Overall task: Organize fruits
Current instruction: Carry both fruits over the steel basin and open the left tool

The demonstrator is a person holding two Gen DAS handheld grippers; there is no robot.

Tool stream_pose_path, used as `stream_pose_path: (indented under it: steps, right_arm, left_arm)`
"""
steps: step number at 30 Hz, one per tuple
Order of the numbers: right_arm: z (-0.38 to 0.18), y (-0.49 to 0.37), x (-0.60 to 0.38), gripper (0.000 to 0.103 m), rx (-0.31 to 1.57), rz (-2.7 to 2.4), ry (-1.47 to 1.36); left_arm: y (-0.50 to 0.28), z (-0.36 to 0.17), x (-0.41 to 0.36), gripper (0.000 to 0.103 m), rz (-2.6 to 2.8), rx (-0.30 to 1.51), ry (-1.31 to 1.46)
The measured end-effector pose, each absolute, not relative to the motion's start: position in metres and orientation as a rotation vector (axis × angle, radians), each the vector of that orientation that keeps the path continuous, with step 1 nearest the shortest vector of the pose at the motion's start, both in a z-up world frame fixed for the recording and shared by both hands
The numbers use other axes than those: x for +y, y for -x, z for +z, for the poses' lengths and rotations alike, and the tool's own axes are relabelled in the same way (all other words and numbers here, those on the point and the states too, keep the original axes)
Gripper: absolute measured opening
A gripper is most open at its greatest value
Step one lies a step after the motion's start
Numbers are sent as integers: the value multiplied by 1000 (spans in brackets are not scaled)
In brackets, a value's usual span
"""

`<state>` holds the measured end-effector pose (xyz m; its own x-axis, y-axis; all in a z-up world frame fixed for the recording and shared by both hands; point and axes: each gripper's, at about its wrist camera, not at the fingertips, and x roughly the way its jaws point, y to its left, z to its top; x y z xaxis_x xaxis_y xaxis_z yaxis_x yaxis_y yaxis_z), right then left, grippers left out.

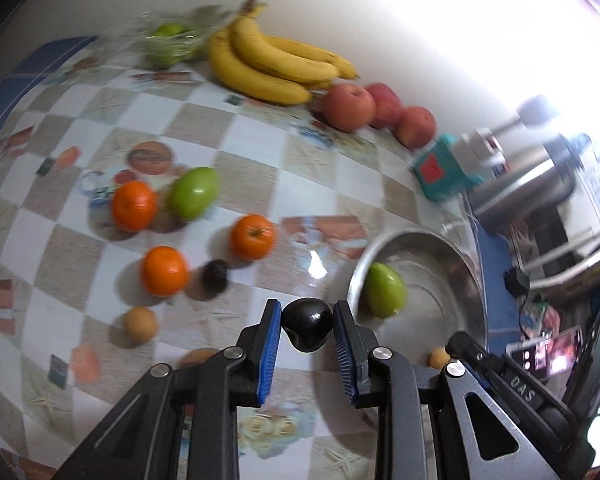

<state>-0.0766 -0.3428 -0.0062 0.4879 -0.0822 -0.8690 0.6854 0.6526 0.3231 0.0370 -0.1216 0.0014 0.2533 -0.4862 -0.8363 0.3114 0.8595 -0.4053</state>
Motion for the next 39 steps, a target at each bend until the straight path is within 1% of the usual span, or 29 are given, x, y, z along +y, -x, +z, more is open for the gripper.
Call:
stream_pose_path:
  steps: [7, 18, 28, 39]
  right_arm:
    - [-9, 86, -360, 26, 906, -576, -743]
    - [-30, 77, -368, 26, 909, -600, -721]
    - [-41, 76, -372, 27, 938, -607, -736]
    - [-44, 72, -370, 27, 961, -614, -725]
  left_arm:
    - [-19, 2, -160, 29, -672, 1184, 101]
    - [-8, -12, -197, 29, -751, 1168, 5]
    - [-9, -28, -211, 29, -750, 1196, -37]
    - [-9, -30, -215, 30, -745, 1195, -70]
